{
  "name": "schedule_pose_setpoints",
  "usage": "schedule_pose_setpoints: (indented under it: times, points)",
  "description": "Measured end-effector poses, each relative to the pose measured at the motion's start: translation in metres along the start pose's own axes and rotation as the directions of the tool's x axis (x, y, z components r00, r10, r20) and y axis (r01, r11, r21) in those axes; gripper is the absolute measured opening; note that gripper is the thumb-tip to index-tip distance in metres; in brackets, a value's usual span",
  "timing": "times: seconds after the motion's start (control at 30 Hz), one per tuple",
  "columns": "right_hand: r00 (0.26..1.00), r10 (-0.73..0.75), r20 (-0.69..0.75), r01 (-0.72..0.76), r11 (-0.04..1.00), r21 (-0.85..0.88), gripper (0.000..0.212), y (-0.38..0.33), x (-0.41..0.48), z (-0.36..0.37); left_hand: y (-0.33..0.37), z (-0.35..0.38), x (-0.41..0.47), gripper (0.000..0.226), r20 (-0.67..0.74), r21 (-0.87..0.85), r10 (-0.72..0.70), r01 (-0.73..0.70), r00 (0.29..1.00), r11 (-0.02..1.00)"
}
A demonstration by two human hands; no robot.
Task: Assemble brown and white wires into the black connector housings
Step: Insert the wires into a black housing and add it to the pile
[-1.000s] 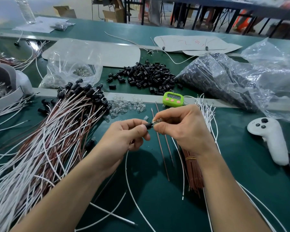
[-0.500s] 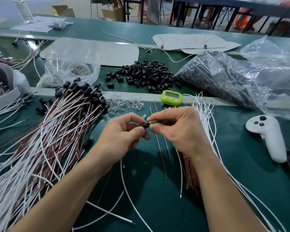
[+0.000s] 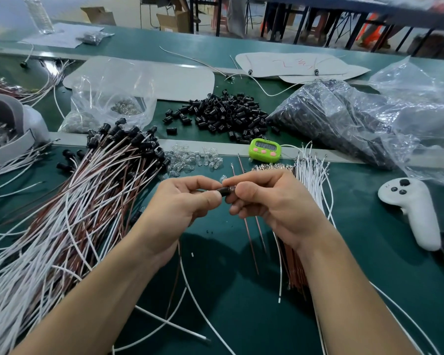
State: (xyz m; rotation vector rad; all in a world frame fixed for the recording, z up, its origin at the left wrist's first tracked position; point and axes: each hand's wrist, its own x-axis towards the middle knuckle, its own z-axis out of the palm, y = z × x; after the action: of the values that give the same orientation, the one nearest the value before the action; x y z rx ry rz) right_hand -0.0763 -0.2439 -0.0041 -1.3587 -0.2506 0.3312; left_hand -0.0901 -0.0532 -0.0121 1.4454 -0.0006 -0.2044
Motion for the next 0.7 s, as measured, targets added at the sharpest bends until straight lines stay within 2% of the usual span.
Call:
schedule_pose_setpoints:
  times: [0.2,0.3,0.37,0.53,0.7]
  points:
    - [0.99,0.142,0.005,-0.138,0.955,0.262,0.012,0.005,0.003,0.006,0.001,-0.004,-0.002,0.018,0.016,0.0,-0.029,0.029,0.999,1.0]
    - [0.969,0.187,0.162,-0.238,0.882,0.406,0.048,0.006,0.002,0.008,0.002,-0.006,-0.004,0.02,0.114,-0.013,-0.006,0.008,0.993,1.0]
    - [0.956,0.155,0.249,-0.255,0.859,0.444,0.061,0.008,0.002,0.011,0.002,-0.007,-0.004,0.024,0.148,-0.007,0.005,-0.004,0.989,1.0]
    - [0.963,0.141,0.23,-0.24,0.838,0.489,0.055,0.013,0.006,0.016,0.002,-0.008,-0.004,0.029,0.138,0.009,0.005,-0.006,0.99,1.0]
    - [0.98,0.17,0.103,-0.199,0.844,0.498,0.031,0.017,0.008,0.021,0.001,-0.007,-0.002,0.027,0.11,0.039,0.024,-0.028,0.994,0.999]
